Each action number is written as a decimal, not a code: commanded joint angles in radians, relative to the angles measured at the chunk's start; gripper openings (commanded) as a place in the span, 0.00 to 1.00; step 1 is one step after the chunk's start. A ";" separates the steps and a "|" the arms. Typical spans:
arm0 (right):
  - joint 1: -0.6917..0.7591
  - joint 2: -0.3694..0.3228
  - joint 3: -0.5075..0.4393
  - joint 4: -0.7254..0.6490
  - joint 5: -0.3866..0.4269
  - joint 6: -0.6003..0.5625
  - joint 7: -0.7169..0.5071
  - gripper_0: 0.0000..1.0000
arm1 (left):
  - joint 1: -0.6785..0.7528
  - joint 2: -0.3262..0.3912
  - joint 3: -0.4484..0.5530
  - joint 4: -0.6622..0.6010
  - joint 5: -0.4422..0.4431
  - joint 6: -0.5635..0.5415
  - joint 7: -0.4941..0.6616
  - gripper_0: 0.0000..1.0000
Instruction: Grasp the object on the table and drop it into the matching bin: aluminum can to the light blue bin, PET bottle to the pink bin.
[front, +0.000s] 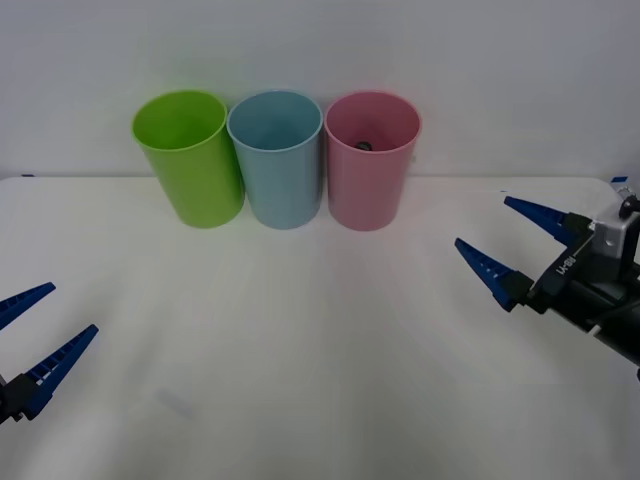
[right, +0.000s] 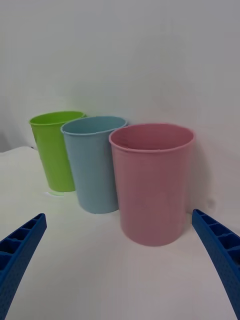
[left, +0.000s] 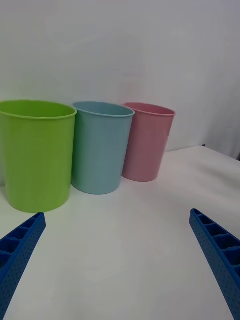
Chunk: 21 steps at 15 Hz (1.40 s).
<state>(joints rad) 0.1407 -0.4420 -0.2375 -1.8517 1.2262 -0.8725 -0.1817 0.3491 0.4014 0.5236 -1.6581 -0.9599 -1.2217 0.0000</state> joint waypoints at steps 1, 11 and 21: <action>0.060 0.000 -0.057 0.000 -0.019 -0.066 0.025 1.00 | 0.000 0.000 0.000 0.000 0.000 0.000 0.000 1.00; 0.277 -0.003 -0.194 0.011 -0.074 -0.180 0.240 1.00 | 0.000 0.000 0.000 0.000 0.000 0.000 0.000 1.00; 0.359 -0.008 -0.303 0.131 -0.131 -0.430 0.294 1.00 | 0.000 0.000 0.000 0.000 0.000 0.000 0.000 1.00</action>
<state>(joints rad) 0.4953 -0.4464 -0.5349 -1.7354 1.1050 -1.2890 0.1065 0.3491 0.4014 0.5236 -1.6581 -0.9599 -1.2217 0.0000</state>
